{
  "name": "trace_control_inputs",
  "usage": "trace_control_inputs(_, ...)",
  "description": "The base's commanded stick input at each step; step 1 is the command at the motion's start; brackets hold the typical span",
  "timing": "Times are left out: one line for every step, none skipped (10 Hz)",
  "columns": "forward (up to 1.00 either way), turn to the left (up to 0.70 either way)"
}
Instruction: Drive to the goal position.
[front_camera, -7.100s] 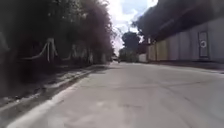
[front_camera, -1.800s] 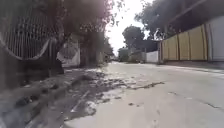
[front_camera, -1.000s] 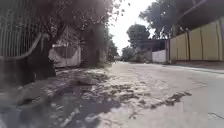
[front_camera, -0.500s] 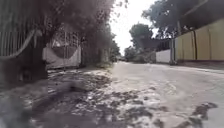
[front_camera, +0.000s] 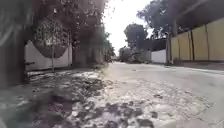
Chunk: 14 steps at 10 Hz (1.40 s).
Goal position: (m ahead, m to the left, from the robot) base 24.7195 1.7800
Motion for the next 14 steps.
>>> trace_control_inputs(1.0,0.0)
trace_control_inputs(1.0,0.0)
trace_control_inputs(1.0,0.0)
trace_control_inputs(1.0,-0.01)
trace_control_inputs(1.0,-0.03)
trace_control_inputs(1.0,-0.36)
trace_control_inputs(1.0,-0.37)
trace_control_inputs(1.0,-0.39)
trace_control_inputs(1.0,-0.4)
trace_control_inputs(1.0,-0.4)
trace_control_inputs(1.0,-0.4)
trace_control_inputs(1.0,-0.4)
trace_control_inputs(1.0,-0.4)
trace_control_inputs(1.0,-0.32)
